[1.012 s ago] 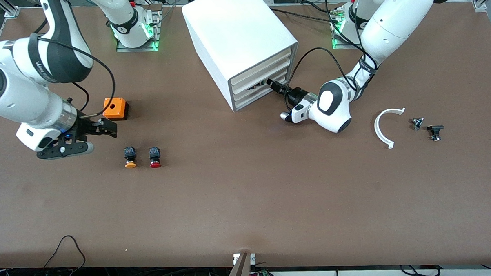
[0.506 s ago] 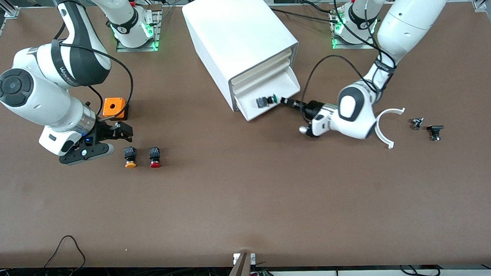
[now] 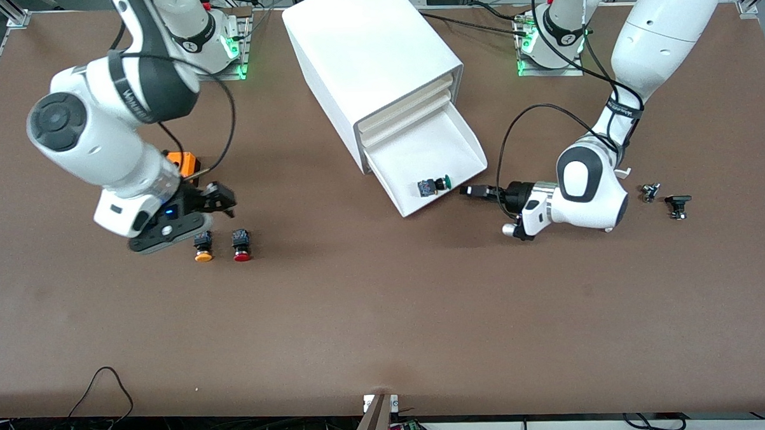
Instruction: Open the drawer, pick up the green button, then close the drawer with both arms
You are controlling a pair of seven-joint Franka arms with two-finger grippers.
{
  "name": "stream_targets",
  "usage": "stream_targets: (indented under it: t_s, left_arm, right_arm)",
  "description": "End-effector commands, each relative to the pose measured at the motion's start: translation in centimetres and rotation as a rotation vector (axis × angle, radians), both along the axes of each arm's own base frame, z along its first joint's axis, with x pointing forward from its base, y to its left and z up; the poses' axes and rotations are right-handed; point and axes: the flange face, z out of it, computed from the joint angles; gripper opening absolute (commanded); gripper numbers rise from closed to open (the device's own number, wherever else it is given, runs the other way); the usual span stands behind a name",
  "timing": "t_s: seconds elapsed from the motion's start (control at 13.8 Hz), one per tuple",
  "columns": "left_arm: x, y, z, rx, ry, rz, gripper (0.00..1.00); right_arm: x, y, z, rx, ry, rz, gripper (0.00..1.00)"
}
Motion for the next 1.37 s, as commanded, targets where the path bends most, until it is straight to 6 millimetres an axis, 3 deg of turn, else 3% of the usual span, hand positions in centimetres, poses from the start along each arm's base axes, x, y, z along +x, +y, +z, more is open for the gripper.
stream_targets:
  t_s: [0.0, 0.07, 0.22, 0.29, 0.43, 0.58, 0.72, 0.87, 1.01, 1.3]
  left_arm:
    - [2.8, 4.5, 7.8, 0.162, -0.216, -0.051, 1.0]
    - [4.0, 8.7, 12.3, 0.208, -0.303, -0.005, 1.0]
    - [4.5, 13.1, 17.7, 0.239, -0.387, 0.072, 1.0]
    - [4.0, 16.3, 21.9, 0.277, -0.437, 0.101, 1.0]
    - [2.6, 20.3, 29.3, 0.399, -0.47, -0.013, 1.0]
    - [1.3, 21.2, 36.4, 0.535, -0.446, -0.157, 1.0]
    - [0.4, 21.6, 41.4, 0.67, -0.395, -0.181, 1.0]
    - [-0.7, 20.1, 43.9, 0.77, -0.326, -0.223, 1.0]
    - [-0.9, 17.5, 44.0, 0.897, -0.292, -0.298, 1.0]
    - [-0.9, 16.7, 44.7, 0.934, -0.263, -0.178, 1.0]
  right_arm:
    - [-0.9, 9.5, 0.5, 0.059, -0.016, 0.205, 1.0]
    - [-1.2, 12.1, 0.2, 0.066, -0.026, 0.258, 1.0]
    - [-2.5, 17.7, -0.1, 0.102, -0.035, 0.394, 1.0]
    - [-3.5, 20.2, -0.5, 0.103, -0.042, 0.465, 1.0]
    - [-5.1, 24.6, -1.1, 0.118, -0.059, 0.54, 1.0]
    - [-7.7, 28.9, -1.8, 0.118, -0.062, 0.612, 1.0]
    - [-10.0, 31.8, -3.6, 0.055, -0.082, 0.693, 1.0]
    - [-11.9, 34.3, -5.6, 0.026, -0.088, 0.795, 1.0]
    - [-13.3, 35.9, -7.8, 0.0, -0.087, 0.947, 1.0]
    - [-14.6, 37.9, -13.2, -0.104, -0.125, 1.08, 1.0]
